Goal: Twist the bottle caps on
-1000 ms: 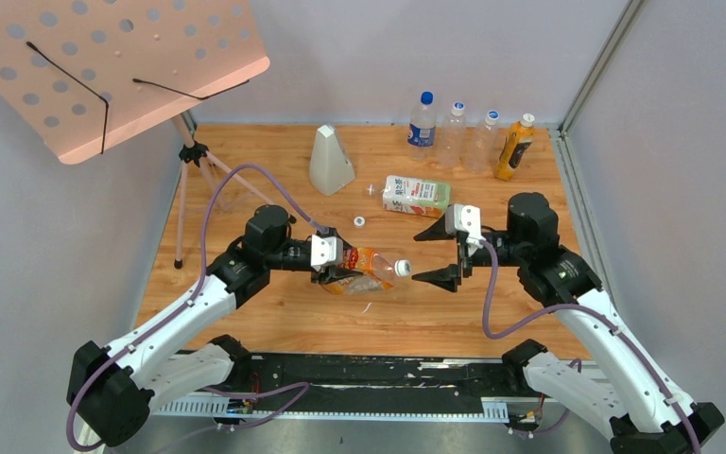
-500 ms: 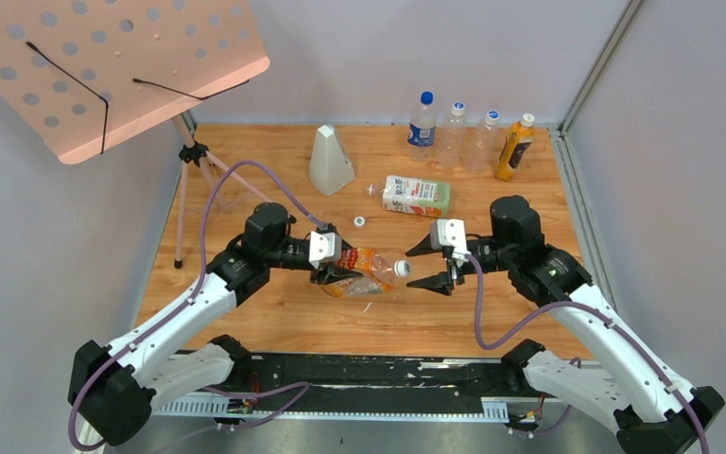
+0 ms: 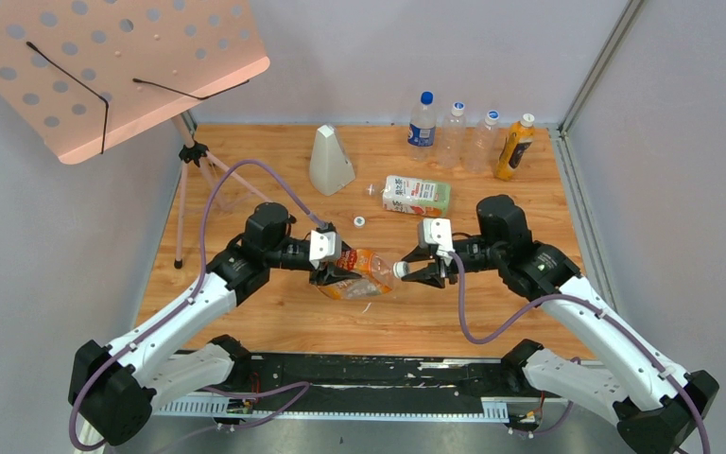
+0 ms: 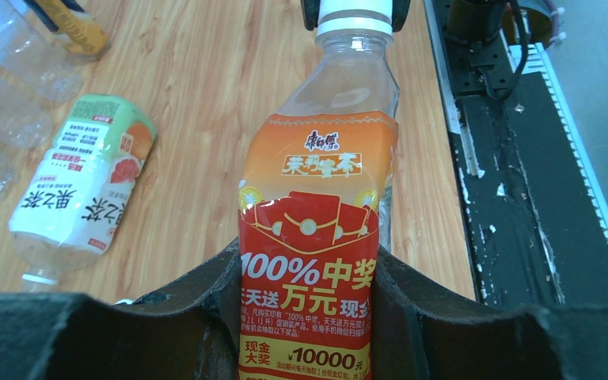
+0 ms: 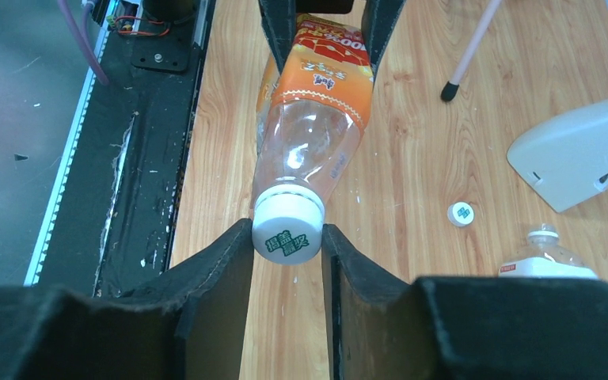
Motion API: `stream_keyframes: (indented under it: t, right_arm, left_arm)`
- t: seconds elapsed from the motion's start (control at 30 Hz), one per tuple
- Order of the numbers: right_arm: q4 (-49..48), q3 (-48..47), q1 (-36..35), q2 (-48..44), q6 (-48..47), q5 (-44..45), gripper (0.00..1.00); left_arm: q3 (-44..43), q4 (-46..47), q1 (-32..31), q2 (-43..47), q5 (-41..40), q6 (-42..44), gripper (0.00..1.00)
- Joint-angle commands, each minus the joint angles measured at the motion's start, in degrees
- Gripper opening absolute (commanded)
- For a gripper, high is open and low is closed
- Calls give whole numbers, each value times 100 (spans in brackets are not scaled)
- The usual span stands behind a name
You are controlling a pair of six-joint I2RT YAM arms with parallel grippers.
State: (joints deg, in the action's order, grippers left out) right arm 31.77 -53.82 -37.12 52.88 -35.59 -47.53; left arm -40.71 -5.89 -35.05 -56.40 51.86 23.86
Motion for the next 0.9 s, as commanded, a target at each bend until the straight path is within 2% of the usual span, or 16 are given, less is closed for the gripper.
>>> stream_keyframes:
  t: [0.0,0.13,0.2,0.3,0.43,0.57,0.6,0.67,0.8,0.83,0.87]
  right_arm:
    - [-602,-22,-105,161,795,26,12]
    - [-1292,29,-105,442,2876,443,0]
    - [-1575,49,-99,677,4269,1179,0]
    - [-1624,-136,-102,1202,6148,1773,0]
    - [-1801,-265,-85,1915,8519,1661,0]
    - [-2675,15,-91,2340,10309,1069,4]
    - [-2850,96,-97,2334,10508,1117,7]
    - [-2906,80,-89,2262,10412,1334,14]
    - [-2569,-275,-93,2044,9248,1584,34]
    - [-2514,-323,-93,1952,8921,1618,45]
    - [-2461,-337,-93,1828,8624,1711,90]
  left_arm:
    - [-112,615,17,175,-346,-80,0]
    - [371,1515,18,579,-1145,83,0]
    - [733,1899,13,832,-1668,250,0]
    - [964,2181,-4,1189,-2538,618,0]
    - [1303,2398,-182,1518,-3177,1430,0]
    - [1596,2525,-483,1715,-3538,2294,0]
    - [1670,2519,-533,1761,-3625,2535,0]
    - [1747,2495,-646,1820,-3685,2748,0]
    - [1778,2522,-681,1809,-3764,2684,0]
    - [1768,2553,-684,1796,-3785,2569,0]
    - [1740,2555,-681,1774,-3803,2491,0]
